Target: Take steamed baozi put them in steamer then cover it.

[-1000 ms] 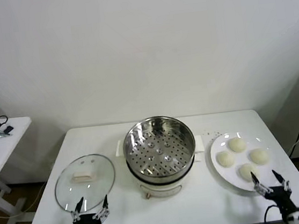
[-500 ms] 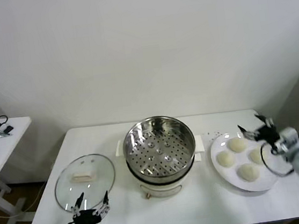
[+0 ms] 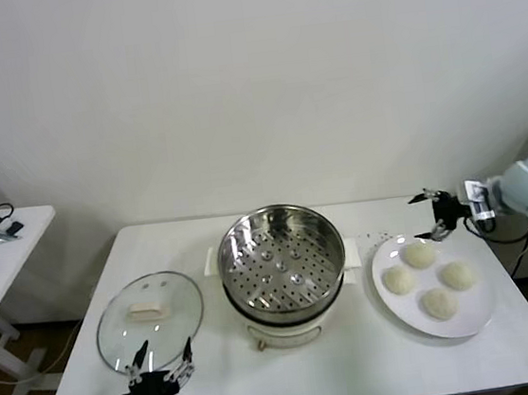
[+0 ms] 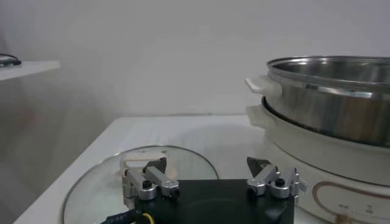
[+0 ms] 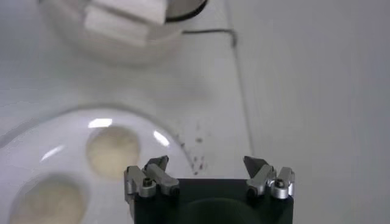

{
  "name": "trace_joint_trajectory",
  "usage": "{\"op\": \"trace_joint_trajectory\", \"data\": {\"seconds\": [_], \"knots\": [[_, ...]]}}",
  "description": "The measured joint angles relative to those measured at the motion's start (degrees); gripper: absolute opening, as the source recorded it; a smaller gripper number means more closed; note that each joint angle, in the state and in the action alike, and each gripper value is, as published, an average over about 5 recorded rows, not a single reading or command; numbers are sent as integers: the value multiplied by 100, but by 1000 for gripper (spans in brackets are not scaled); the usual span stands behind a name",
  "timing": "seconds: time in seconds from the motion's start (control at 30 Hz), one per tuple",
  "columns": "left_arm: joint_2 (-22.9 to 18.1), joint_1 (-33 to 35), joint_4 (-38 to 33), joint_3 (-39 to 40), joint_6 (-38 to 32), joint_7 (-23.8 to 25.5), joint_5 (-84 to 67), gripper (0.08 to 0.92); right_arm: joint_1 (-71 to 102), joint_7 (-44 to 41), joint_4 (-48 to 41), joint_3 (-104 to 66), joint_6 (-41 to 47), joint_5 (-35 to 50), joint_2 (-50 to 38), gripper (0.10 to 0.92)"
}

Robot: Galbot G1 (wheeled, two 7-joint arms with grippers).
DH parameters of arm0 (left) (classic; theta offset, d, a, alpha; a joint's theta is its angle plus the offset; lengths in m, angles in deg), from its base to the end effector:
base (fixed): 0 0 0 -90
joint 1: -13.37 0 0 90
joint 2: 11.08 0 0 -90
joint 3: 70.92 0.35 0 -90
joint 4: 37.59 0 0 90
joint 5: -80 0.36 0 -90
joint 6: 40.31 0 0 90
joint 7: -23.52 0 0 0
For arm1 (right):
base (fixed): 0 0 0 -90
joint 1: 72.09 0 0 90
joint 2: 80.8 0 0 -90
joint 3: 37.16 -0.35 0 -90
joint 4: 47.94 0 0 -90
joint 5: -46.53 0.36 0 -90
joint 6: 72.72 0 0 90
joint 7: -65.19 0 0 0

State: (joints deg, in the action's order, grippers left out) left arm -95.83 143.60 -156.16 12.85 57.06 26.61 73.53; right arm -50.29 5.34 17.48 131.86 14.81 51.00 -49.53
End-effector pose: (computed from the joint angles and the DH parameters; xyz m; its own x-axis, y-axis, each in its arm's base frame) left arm 0.1276 0.0504 -0.3358 -0.9478 0.0007 0.3189 0.0047 0.9999 0.0120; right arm 0.5191 -0.2603 -0.1405 -0.2972 -0.2272 0.9274 -0.9485 -0.0414 -0.3141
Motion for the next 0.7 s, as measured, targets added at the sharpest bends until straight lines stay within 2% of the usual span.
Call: {"op": "trace_joint_trajectory", "data": {"seconds": [0.27,0.7], "knots": [[-10,30,48,-50,-46,-4,-9,823,-453,-231,-675,996,163,-120,471,823],[-12,26,124,-36,-100,-13,-10,823,24,-50,-1577,850,377,-329,1249,823]]}}
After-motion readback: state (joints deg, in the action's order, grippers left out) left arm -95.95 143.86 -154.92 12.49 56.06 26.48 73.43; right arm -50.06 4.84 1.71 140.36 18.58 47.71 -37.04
